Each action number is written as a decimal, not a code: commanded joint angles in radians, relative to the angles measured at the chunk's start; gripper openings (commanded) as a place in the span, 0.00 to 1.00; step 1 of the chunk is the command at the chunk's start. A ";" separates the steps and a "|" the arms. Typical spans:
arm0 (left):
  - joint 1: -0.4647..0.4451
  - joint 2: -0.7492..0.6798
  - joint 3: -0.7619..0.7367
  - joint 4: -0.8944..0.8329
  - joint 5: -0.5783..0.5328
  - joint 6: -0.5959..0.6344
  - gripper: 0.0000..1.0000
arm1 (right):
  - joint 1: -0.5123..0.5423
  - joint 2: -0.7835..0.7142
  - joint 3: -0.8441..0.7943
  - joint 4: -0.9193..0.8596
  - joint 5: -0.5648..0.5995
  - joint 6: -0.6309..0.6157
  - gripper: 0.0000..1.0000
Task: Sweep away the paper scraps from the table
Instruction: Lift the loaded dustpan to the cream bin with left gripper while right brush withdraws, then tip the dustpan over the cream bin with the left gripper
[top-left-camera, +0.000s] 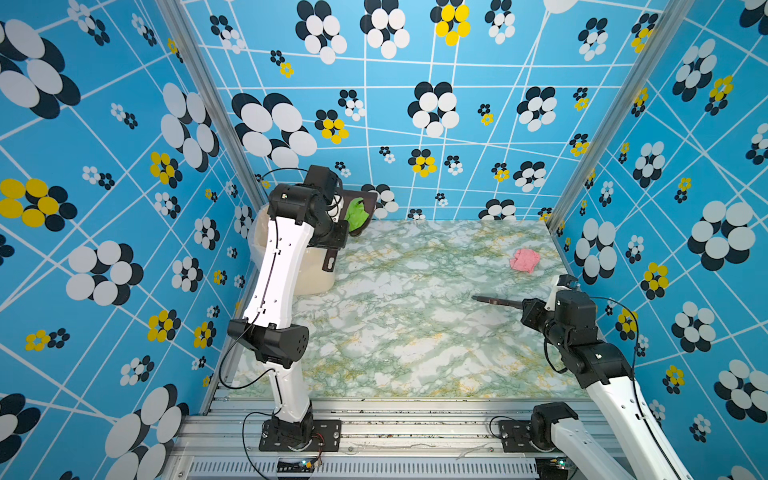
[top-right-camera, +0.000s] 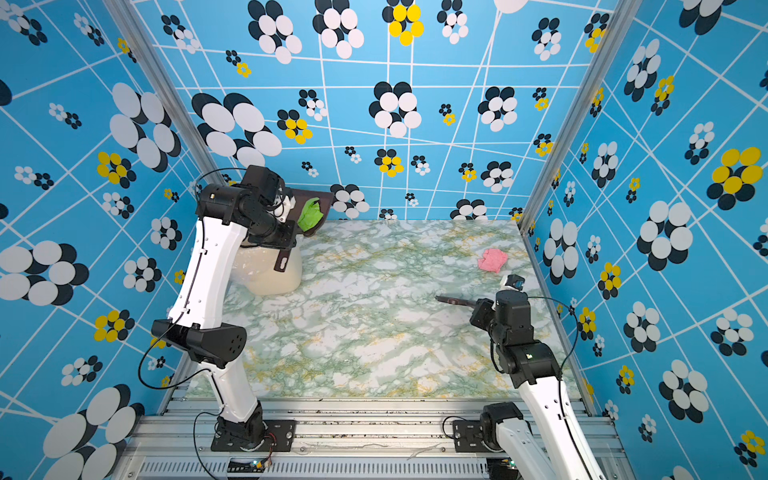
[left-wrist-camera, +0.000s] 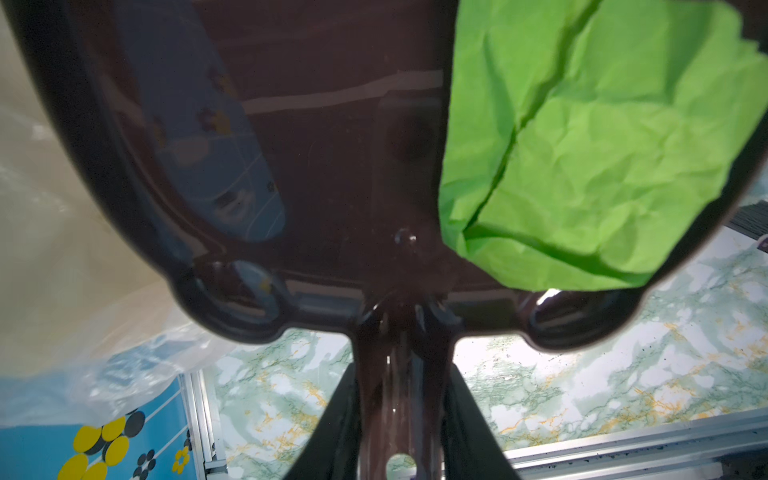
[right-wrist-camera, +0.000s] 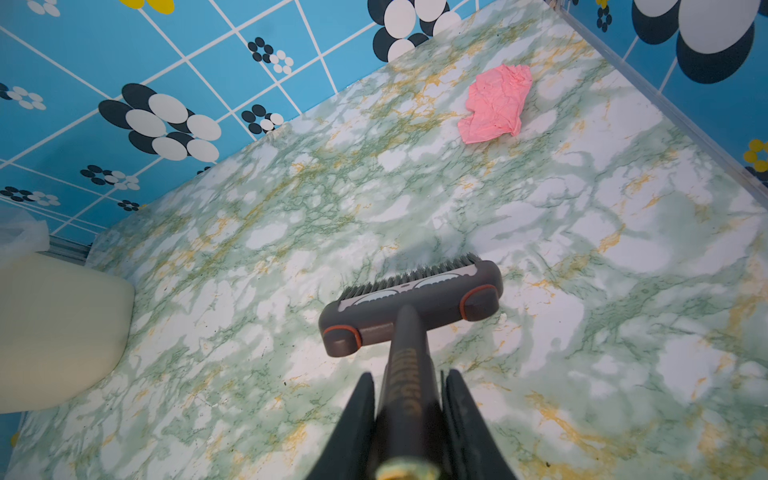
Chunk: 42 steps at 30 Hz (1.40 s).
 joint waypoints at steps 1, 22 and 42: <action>0.056 -0.074 -0.025 -0.012 -0.034 -0.010 0.00 | -0.005 0.003 -0.016 0.063 -0.018 0.015 0.00; 0.265 -0.023 -0.017 -0.063 -0.397 0.054 0.00 | -0.005 0.060 -0.055 0.161 -0.095 0.055 0.00; 0.219 0.133 0.070 0.032 -0.811 0.200 0.00 | -0.005 0.100 -0.056 0.187 -0.109 0.028 0.00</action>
